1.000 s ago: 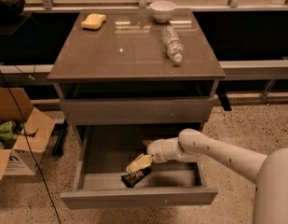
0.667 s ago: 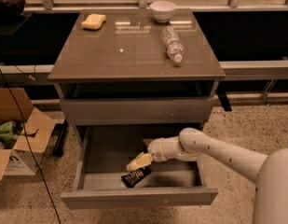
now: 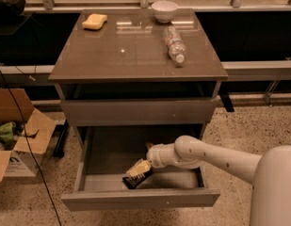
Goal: Pick rxbar chocolate from middle drawer and place on counter
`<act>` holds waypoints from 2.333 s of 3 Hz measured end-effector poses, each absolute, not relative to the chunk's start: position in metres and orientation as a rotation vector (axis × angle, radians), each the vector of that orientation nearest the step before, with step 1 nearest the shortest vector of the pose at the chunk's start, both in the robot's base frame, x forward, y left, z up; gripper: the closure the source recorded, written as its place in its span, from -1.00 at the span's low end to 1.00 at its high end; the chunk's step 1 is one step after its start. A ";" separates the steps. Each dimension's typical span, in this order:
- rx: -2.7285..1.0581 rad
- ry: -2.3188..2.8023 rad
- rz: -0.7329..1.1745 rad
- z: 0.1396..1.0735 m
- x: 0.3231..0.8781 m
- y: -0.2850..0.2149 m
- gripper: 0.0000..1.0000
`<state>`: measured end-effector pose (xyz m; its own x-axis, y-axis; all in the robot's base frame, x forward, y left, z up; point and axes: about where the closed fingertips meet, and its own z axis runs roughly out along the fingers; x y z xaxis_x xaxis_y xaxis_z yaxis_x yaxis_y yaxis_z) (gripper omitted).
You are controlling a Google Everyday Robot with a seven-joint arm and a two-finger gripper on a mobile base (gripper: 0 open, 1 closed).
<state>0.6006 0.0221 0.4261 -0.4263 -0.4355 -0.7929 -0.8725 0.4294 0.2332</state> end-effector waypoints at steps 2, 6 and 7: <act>-1.122 2.114 0.665 0.377 0.596 0.003 -1.00; -1.130 2.173 0.615 0.354 0.578 0.023 0.28; -1.130 2.173 0.615 0.358 0.581 0.023 0.75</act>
Offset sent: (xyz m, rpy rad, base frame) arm -0.0087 -0.0388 -0.0718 -0.2331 -0.0539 -0.0976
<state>0.5808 0.0229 0.3584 -0.4521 -0.5585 -0.6955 -0.8400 0.5287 0.1215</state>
